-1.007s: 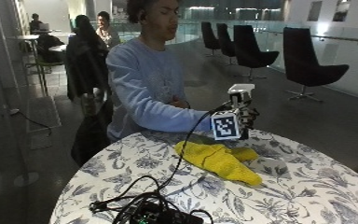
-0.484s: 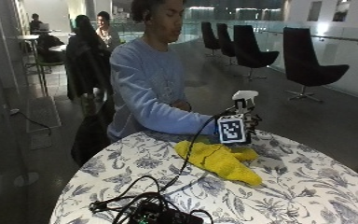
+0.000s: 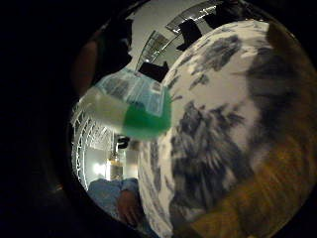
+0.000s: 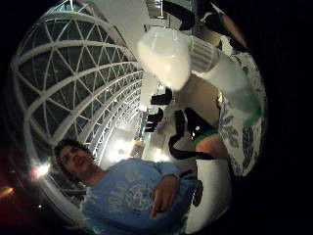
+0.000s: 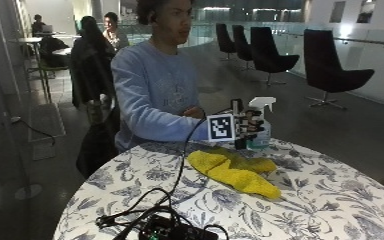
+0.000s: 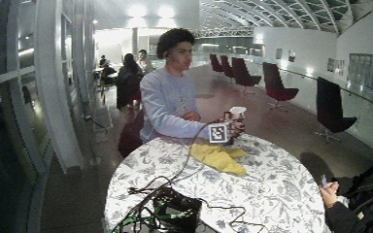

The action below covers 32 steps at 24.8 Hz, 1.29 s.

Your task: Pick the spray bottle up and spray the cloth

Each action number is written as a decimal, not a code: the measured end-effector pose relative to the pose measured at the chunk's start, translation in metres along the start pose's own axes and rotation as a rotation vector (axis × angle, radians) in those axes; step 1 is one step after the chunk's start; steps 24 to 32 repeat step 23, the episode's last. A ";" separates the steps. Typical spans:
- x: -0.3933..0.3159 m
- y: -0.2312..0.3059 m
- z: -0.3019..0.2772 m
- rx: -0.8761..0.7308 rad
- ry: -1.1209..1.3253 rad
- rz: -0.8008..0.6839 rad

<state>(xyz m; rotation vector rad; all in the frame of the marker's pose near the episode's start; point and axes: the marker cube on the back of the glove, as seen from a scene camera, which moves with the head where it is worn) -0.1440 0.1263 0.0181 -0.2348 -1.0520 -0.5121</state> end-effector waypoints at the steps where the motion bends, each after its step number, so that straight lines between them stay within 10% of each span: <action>1: -0.002 0.012 -0.013 -0.006 0.046 -0.002; 16: 0.031 0.201 -0.237 0.241 0.756 0.223; 32: 0.045 0.224 -0.261 0.258 0.783 0.277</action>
